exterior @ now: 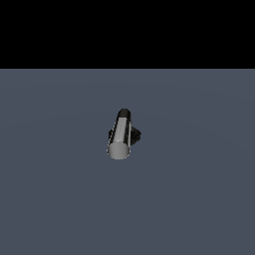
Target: Turn on the faucet by rotating a designated handle.
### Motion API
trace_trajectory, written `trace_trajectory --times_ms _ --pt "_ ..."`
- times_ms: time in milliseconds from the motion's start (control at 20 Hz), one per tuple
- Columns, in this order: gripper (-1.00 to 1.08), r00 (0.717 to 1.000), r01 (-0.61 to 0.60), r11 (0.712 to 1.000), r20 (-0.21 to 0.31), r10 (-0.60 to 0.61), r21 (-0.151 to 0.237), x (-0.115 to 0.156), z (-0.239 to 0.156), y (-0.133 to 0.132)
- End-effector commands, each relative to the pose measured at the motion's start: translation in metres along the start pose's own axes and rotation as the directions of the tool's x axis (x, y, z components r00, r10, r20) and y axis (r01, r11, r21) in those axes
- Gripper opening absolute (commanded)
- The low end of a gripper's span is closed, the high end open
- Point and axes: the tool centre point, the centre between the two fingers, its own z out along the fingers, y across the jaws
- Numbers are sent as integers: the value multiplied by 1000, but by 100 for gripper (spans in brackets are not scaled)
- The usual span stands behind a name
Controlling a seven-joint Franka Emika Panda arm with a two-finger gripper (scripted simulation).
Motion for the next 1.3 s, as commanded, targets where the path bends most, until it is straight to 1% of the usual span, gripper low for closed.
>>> trace_trajectory --times_ms 0,300,550,850,1250 --pt "-100 1000 0 1000 0 0 0 0 0 0" --pt "-100 1000 1 1000 0 -1 0 2 9 -1" --pt "-100 1000 4 1000 1 -4 0 8 29 -4" --pt "-100 1000 8 1000 2 -8 0 18 67 -9" --pt "-100 1000 17 1000 4 -17 -1 36 134 -19"
